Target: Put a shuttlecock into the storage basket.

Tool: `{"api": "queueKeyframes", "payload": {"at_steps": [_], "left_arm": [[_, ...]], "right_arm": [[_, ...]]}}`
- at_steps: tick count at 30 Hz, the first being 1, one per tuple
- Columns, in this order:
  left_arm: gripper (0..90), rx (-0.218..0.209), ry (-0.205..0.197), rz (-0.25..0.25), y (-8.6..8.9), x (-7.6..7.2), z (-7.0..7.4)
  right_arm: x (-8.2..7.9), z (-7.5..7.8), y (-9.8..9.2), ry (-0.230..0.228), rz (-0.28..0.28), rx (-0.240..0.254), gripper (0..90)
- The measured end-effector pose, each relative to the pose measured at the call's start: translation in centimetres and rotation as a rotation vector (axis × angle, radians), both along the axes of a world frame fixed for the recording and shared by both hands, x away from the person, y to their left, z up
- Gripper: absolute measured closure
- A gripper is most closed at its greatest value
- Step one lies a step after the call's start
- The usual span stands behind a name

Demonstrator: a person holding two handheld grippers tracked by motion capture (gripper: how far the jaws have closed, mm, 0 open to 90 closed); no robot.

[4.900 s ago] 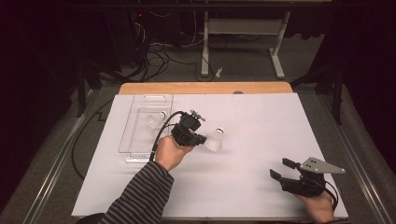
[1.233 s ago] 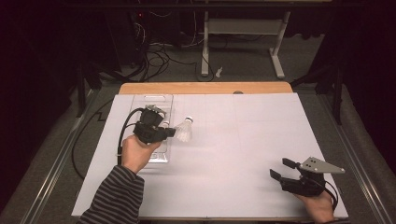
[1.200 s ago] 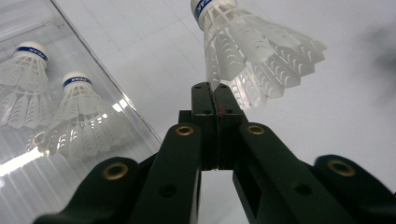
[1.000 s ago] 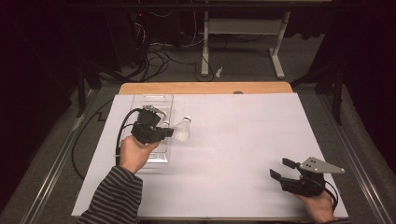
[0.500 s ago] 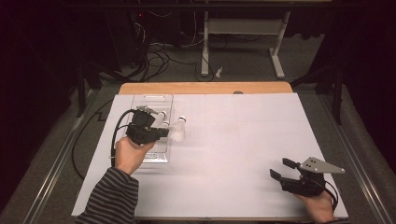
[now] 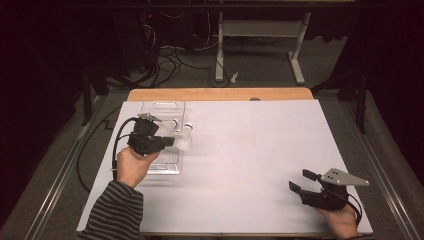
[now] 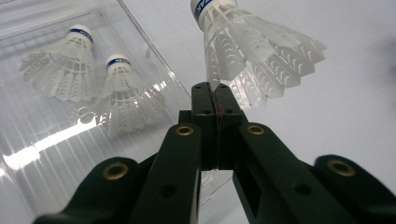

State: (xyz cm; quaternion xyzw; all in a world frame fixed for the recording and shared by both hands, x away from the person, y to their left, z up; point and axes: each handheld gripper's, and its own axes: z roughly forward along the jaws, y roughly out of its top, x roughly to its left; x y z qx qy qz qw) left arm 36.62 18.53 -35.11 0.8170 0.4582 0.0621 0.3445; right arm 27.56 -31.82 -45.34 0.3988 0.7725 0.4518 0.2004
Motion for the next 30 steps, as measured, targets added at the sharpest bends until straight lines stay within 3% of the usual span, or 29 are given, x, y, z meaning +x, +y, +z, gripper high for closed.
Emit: {"api": "queueKeyframes", "payload": {"at_steps": [30], "left_arm": [[89.9,-0.003,0.001,0.100,3.6,-0.1,-0.3]], "right_arm": [[0.0,0.0,0.0,0.000,-0.002,0.003,31.5]]}}
